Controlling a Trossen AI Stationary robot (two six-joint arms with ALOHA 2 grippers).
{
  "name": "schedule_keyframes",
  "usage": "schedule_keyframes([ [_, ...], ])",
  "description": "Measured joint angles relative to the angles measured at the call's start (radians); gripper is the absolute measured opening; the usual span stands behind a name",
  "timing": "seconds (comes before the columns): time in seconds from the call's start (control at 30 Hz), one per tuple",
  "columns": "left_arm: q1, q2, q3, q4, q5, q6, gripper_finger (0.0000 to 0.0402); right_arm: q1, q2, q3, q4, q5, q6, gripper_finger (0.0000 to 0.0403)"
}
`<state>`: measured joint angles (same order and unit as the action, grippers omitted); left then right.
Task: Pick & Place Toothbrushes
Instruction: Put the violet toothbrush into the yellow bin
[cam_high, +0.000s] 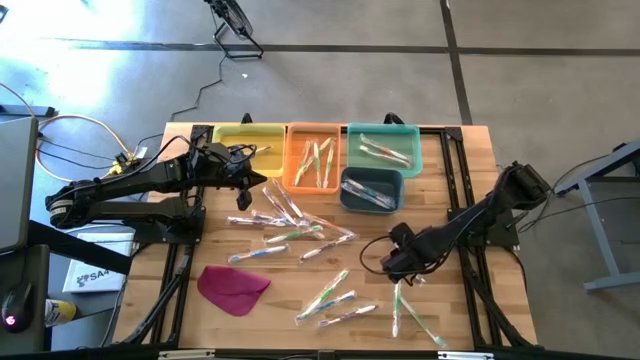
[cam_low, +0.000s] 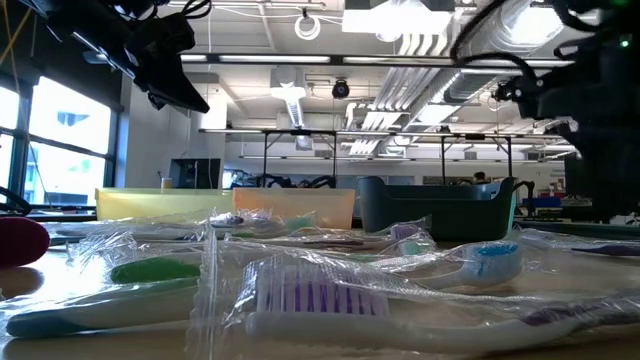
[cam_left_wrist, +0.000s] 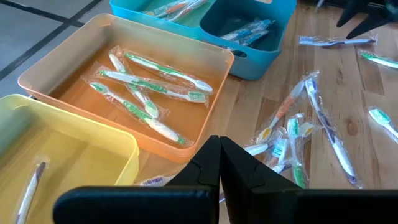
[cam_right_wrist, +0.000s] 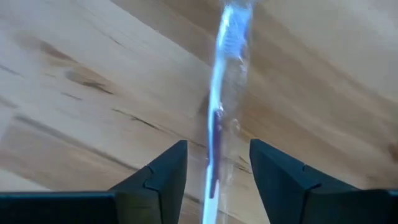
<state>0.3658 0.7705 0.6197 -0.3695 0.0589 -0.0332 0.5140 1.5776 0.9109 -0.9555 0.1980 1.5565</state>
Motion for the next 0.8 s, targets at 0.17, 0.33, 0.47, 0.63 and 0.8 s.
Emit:
schedule_keyframes([
  [0.17, 0.0, 0.0, 0.0, 0.0, 0.0, 0.001, 0.0, 0.001, 0.0, -0.061, 0.118, -0.023, 0.025, 0.0161],
  [0.33, 0.0, 0.0, 0.0, 0.0, 0.0, 0.001, 0.0, 0.001, 0.0, -0.078, 0.167, -0.021, 0.015, 0.0156],
  [0.47, 0.0, 0.0, 0.0, 0.0, 0.0, 0.001, 0.0, 0.001, 0.0, -0.098, 0.159, -0.015, 0.041, 0.0156],
  [0.63, 0.0, 0.0, 0.0, 0.0, 0.0, 0.001, 0.0, 0.001, 0.0, -0.127, 0.176, -0.016, 0.047, 0.0155],
  [0.8, 0.0, 0.0, 0.0, 0.0, 0.0, 0.001, 0.0, 0.001, -0.002, -0.158, 0.217, -0.015, 0.048, 0.0155],
])
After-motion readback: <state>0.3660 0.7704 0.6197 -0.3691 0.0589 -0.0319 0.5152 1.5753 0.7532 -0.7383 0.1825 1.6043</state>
